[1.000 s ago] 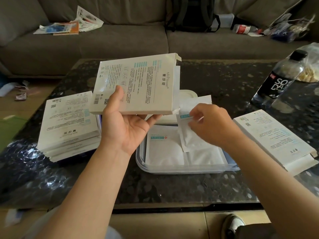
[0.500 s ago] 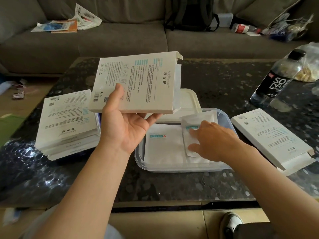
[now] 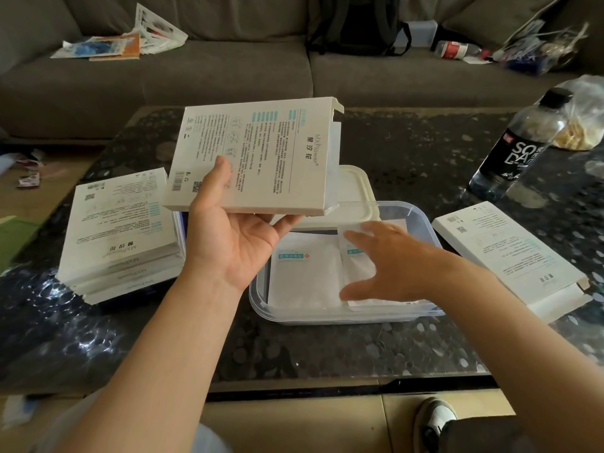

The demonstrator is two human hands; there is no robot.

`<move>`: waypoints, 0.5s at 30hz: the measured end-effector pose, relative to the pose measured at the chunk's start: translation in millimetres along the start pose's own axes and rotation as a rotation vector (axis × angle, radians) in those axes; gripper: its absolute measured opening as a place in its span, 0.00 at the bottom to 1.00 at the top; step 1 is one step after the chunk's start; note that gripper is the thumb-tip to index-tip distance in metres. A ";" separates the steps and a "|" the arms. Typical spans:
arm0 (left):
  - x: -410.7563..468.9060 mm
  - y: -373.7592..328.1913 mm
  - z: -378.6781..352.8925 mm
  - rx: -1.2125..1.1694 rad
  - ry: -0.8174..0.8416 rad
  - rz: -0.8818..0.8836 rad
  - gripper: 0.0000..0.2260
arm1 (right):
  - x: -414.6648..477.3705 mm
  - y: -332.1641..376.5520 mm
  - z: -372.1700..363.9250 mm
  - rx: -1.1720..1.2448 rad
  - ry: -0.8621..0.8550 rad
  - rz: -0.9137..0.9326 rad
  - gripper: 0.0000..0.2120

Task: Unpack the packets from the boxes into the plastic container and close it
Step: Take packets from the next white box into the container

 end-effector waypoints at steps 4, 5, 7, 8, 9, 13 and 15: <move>-0.9 -0.5 -0.9 0.002 0.002 0.002 0.15 | 8.3 -2.4 -9.4 -0.006 0.110 0.017 0.50; -1.2 -0.2 -1.2 0.001 -0.001 0.003 0.15 | 9.6 -2.6 -9.8 -0.015 0.131 0.006 0.50; -2.0 0.0 -1.7 0.002 -0.003 0.007 0.14 | 8.7 -1.3 -8.0 -0.017 0.185 -0.017 0.47; -2.2 0.0 -1.7 0.002 -0.003 0.009 0.14 | 7.5 -0.6 -6.0 0.011 0.194 -0.019 0.42; -2.4 -0.2 -1.7 0.000 -0.004 0.010 0.13 | 6.4 -0.5 -3.6 0.061 0.186 -0.014 0.37; -1.5 -1.5 -1.1 -0.006 0.001 0.007 0.16 | 5.1 -2.9 3.7 0.172 0.140 -0.033 0.22; -1.1 -1.2 -1.2 -0.005 0.002 0.010 0.16 | 5.8 -3.1 4.9 0.169 0.105 -0.040 0.19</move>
Point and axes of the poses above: each hand's wrist, its own x-axis towards the middle knuckle, its own z-axis out of the back of the hand, y = z × x, the point moved 2 cm from there along x, towards the middle knuckle, and after that the axes turned 12 degrees about y, right-handed, at the moved point
